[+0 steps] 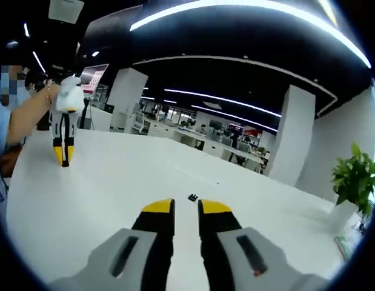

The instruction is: Snap the two parts of the plastic buckle together until the buckle closes and remains connected.

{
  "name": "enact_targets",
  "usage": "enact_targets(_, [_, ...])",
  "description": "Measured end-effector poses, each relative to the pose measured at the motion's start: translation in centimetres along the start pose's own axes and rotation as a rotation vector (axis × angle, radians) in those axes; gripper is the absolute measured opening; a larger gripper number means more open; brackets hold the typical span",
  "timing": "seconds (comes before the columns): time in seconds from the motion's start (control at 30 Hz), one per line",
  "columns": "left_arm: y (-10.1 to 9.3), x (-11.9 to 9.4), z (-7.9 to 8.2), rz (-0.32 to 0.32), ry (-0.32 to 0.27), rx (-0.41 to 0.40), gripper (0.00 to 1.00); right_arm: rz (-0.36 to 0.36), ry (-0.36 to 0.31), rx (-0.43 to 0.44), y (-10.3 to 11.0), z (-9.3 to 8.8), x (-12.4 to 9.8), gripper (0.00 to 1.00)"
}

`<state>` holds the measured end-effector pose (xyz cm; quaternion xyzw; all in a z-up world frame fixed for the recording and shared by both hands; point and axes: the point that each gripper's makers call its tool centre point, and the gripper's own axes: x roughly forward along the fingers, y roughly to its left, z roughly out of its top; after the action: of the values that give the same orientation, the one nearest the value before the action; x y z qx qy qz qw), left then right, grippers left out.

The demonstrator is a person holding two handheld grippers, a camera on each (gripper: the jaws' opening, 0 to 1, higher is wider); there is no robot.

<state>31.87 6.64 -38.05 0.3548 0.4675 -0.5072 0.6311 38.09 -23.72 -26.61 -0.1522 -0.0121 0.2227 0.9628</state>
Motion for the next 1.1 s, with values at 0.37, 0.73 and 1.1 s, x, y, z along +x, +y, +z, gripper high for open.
enact_targets(0.37, [0.1, 0.0, 0.2, 0.004, 0.023, -0.029, 0.10, 0.034, 0.099, 0.141, -3.1, 1.2, 1.7, 0.28])
enact_targets(0.73, [0.1, 0.2, 0.3, 0.001, 0.055, -0.060, 0.10, 0.073, 0.322, 0.130, -6.0, -0.1, 9.3, 0.27])
enact_targets(1.1, [0.2, 0.4, 0.3, -0.011, 0.052, -0.085, 0.10, 0.115, 0.567, 0.146, -5.2, -4.2, 16.0, 0.24])
